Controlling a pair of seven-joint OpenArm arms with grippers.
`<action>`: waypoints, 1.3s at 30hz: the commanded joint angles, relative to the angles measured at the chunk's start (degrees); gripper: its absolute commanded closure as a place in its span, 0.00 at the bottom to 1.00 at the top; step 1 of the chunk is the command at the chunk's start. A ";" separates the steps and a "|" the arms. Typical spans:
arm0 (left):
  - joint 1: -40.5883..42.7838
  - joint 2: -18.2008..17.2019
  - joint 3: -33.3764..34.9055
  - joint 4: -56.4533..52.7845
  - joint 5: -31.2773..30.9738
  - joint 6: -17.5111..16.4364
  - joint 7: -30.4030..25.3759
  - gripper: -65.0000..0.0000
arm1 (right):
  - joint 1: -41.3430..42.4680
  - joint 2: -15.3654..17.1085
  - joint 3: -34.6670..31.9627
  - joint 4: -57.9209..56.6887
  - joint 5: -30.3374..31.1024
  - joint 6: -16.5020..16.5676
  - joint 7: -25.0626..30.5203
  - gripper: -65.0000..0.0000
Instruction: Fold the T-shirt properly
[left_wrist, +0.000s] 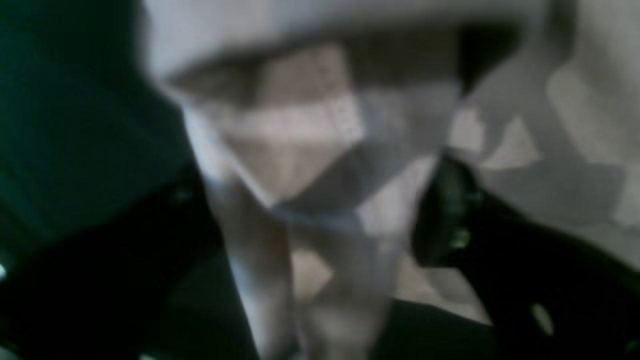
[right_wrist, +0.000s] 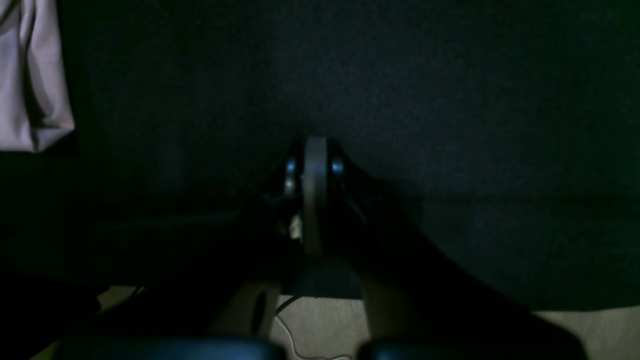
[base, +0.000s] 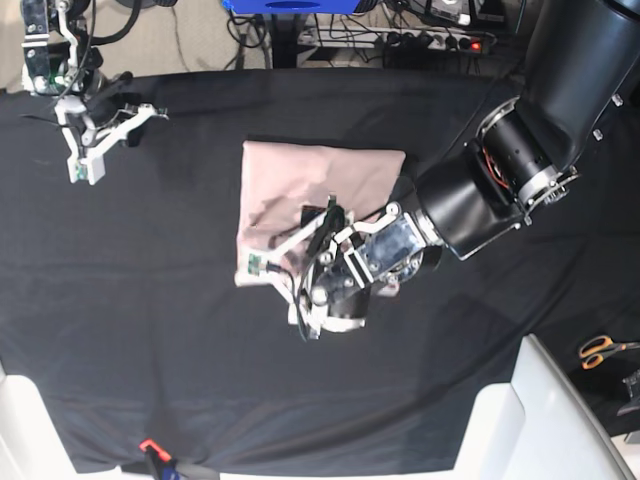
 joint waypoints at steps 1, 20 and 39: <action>-2.33 0.30 -0.47 0.61 0.19 0.36 -0.31 0.12 | 0.16 0.65 0.14 0.80 0.25 0.23 0.96 1.00; 3.73 -2.07 -24.91 21.71 -0.25 0.36 10.07 0.45 | 0.07 1.09 -3.91 3.35 0.25 2.87 0.96 1.00; 39.07 -5.50 -46.53 33.67 -0.33 0.36 -0.40 1.00 | 1.65 0.74 -7.69 6.52 0.07 4.27 -0.54 1.00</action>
